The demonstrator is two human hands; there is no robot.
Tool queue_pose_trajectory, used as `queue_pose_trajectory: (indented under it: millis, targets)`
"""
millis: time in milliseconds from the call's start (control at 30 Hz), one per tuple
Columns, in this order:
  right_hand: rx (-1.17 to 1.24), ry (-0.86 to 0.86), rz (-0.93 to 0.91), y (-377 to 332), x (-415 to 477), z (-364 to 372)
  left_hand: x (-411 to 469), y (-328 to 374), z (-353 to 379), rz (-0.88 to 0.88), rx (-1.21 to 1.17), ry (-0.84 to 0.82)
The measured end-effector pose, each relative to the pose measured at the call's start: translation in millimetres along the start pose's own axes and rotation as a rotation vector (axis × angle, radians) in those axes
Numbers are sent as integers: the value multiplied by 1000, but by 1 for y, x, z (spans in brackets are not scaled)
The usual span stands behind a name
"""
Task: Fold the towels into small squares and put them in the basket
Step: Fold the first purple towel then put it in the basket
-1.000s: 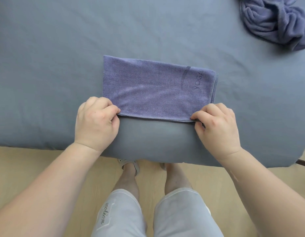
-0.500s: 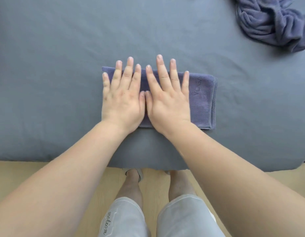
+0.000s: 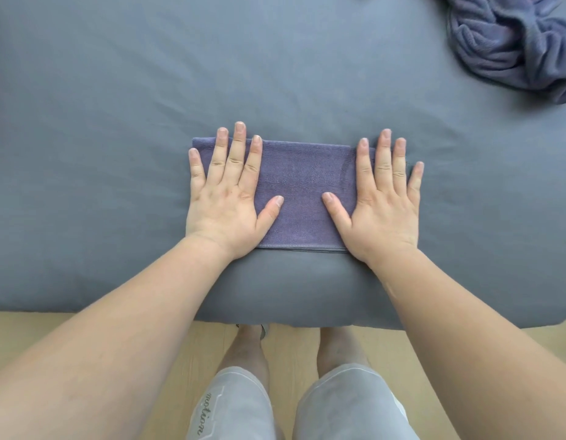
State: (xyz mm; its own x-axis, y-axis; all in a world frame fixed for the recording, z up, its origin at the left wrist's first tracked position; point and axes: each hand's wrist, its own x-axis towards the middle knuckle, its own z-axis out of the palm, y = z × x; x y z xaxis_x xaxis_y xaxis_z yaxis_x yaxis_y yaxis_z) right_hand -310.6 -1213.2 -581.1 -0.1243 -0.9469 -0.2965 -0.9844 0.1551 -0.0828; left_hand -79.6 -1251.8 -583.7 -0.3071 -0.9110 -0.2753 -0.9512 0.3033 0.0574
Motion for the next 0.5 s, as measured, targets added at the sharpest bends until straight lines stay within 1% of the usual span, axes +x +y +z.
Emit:
queue_pose_trajectory:
  millis: [167,267,333,400,500]
  targets:
    - [-99,-6,17,-3,-1,-11,0,-4,-4,26,12,-18]
    - [-34,69,16,-25,-6,-26,-7,-12,-9,34,-10,32]
    - [12,109,-63,-51,-9,-30,-13,-19,-10,-21,-75,88]
    - [13,87,-124,-73,-11,-21,-19,-28,-9,-131,-166,106]
    - [-9,11,-102,-84,-9,-3,-26,-40,-9,-288,-274,117]
